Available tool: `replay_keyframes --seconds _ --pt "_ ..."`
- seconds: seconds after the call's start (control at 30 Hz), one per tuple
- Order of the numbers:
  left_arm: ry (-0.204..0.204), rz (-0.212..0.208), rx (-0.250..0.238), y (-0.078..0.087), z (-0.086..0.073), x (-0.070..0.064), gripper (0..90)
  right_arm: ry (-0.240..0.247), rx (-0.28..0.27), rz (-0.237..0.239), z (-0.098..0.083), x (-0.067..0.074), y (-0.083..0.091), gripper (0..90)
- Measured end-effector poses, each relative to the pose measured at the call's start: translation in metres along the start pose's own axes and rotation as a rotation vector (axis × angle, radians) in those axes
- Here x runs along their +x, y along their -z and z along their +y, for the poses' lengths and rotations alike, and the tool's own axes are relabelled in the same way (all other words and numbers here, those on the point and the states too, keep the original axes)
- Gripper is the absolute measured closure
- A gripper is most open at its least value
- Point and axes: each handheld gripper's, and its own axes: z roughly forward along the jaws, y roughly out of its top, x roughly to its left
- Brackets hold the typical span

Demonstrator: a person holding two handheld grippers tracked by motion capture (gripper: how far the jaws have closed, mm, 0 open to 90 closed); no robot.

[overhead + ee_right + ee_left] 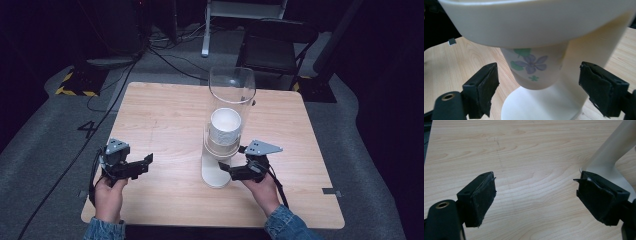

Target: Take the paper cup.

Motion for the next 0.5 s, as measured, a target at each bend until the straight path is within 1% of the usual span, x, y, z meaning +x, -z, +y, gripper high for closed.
replay_keyframes --seconds 0.03,0.1,0.13,0.2,0.3,0.4,0.43,0.5 --pt "0.000 0.000 0.000 0.000 0.000 0.000 15.7 0.012 -0.001 -0.001 0.000 0.001 -0.003 16.6" --pt "-0.002 0.001 -0.002 0.000 0.000 0.000 15.7 0.020 -0.003 0.001 0.000 0.003 -0.007 16.8" --pt "-0.002 0.001 -0.002 0.000 0.000 0.000 15.7 0.020 -0.003 0.001 0.000 0.003 -0.007 16.8" --pt "-0.003 0.001 -0.001 0.000 0.000 0.000 15.7 0.020 -0.003 -0.003 -0.001 0.005 -0.013 17.3" --pt "0.001 -0.001 0.000 0.000 0.000 0.000 15.7 0.016 -0.010 -0.009 -0.001 0.005 -0.018 18.3" --pt "0.000 -0.001 0.001 0.000 0.000 0.000 15.7 0.020 -0.014 -0.022 -0.002 0.005 -0.021 18.3" --pt "-0.002 -0.003 0.002 0.000 0.000 0.000 15.7 0.014 -0.019 -0.039 -0.003 0.006 -0.025 17.6" --pt "-0.002 -0.005 0.000 0.000 -0.001 0.000 15.7 0.009 -0.033 -0.049 -0.003 0.006 -0.027 18.7"
